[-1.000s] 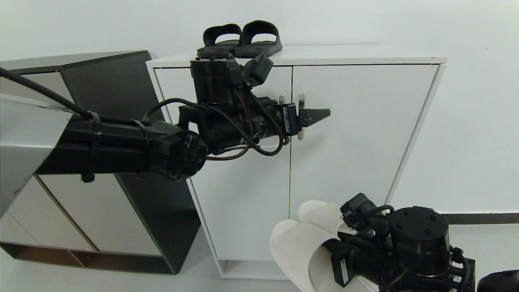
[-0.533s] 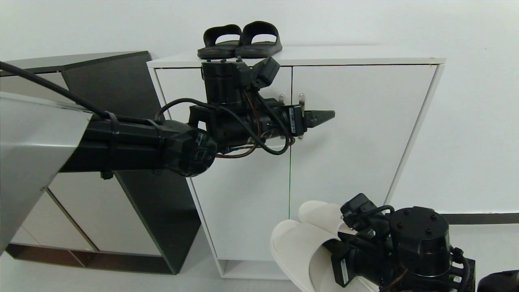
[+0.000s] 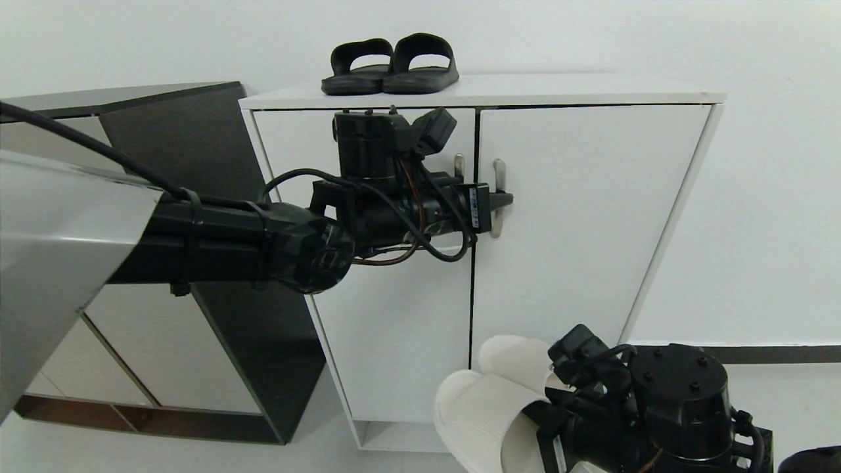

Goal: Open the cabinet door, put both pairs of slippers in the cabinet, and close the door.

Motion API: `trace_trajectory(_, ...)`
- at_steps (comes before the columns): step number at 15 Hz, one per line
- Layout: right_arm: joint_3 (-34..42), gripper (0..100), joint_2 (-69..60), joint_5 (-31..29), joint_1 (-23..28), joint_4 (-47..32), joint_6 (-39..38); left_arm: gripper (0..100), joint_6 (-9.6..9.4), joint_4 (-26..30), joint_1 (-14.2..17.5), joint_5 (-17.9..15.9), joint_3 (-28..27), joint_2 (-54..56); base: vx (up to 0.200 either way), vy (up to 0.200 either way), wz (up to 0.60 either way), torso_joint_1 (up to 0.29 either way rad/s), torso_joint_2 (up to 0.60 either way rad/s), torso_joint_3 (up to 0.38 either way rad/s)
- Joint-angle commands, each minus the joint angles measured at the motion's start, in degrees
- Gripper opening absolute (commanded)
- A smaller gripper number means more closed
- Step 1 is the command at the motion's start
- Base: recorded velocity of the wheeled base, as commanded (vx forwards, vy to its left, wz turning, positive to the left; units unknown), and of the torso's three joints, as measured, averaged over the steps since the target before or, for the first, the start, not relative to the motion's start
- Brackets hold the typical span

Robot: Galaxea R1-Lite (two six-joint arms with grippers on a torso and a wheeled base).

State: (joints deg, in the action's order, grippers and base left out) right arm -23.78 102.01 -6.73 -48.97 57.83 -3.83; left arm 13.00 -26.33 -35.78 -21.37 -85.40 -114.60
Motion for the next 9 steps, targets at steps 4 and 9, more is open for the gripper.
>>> trace_trajectory(4,4.8,0,-3.2,8.2,-0.8,0.6,1.9,0,0.10,-4.2,-4.1,-0.1,11.9,8.8,0.000,0.000,0.00,0.000,0.00,0.000)
trace_trajectory(9,5.9,0,-4.5,9.3,-1.9,0.6,1.9,0,0.10,-5.0,-6.1,0.1,19.1,15.8,0.000,0.000,0.00,0.000,0.00,0.000)
